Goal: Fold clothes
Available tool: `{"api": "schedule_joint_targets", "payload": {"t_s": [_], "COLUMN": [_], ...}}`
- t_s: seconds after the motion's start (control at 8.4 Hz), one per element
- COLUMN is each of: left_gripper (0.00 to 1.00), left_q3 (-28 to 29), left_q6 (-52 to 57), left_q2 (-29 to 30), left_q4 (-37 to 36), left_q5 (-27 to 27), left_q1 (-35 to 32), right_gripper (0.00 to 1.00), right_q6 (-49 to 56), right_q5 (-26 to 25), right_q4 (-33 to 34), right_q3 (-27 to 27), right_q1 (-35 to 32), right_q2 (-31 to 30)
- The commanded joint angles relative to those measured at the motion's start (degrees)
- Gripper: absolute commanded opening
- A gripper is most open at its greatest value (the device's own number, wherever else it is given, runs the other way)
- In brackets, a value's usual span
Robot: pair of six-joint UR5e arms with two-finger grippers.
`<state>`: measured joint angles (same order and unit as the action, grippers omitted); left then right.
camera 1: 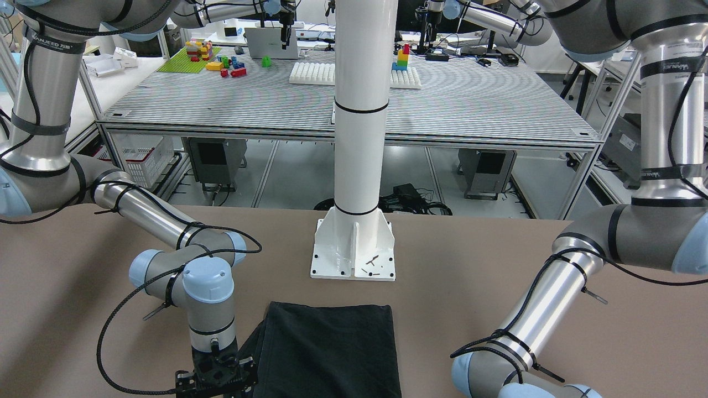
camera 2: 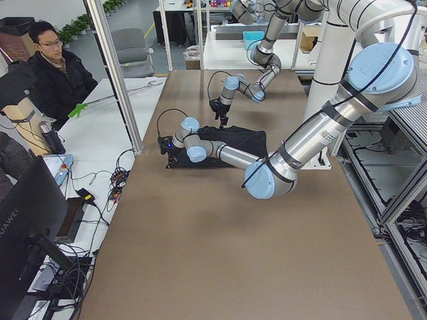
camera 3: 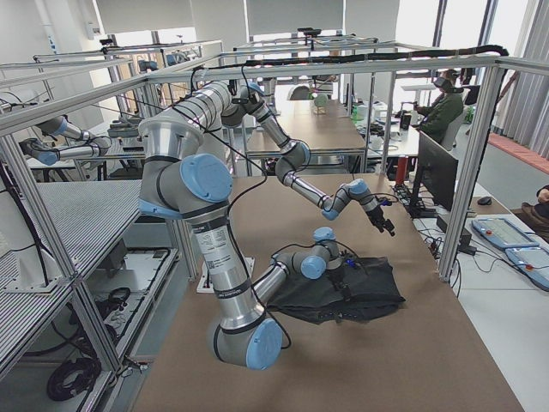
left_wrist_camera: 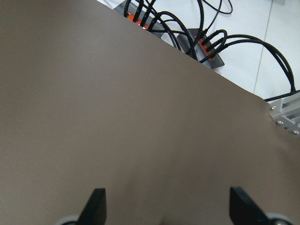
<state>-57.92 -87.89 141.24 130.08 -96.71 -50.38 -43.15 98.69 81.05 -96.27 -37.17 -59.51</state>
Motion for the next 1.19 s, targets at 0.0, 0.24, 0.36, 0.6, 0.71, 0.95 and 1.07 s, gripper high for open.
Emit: {"api": "schedule_joint_targets", "payload": {"t_s": [0.0,0.24,0.36,0.6,0.71,0.95,1.07], "left_gripper": [0.93,0.93,0.93,0.93,0.93,0.93,0.93], "left_q3": [0.0,0.0,0.1,0.1,0.0,0.1,0.1], "left_q6": [0.0,0.0,0.0,-0.2,-1.0,-1.1,-1.1], "left_q2": [0.0,-0.2,-0.3,-0.3,-0.3,-0.2,-0.2], "left_q4": [-0.1,0.0,0.0,0.0,0.0,0.0,0.0], "left_q5": [-0.1,-0.1,0.1,0.1,0.2,0.3,0.3], "left_q1": [0.0,0.0,0.0,0.1,0.1,0.6,0.7], "right_gripper": [0.94,0.94,0.94,0.94,0.94,0.94,0.94], "right_q6": [-2.5,-2.4,-2.3,0.4,2.6,7.3,10.0], "right_q5": [-0.3,-0.8,-0.8,-0.7,-0.3,1.0,5.2], "right_q4": [0.1,-4.0,-7.7,-11.4,-11.4,-11.6,-11.7], "right_q3": [8.2,14.0,17.8,22.3,22.5,23.1,22.9], "right_q1": [-0.3,-0.4,-1.2,-3.8,-5.3,-8.2,-10.5], "right_q2": [6.9,9.1,9.8,9.9,9.9,7.9,6.9]}}
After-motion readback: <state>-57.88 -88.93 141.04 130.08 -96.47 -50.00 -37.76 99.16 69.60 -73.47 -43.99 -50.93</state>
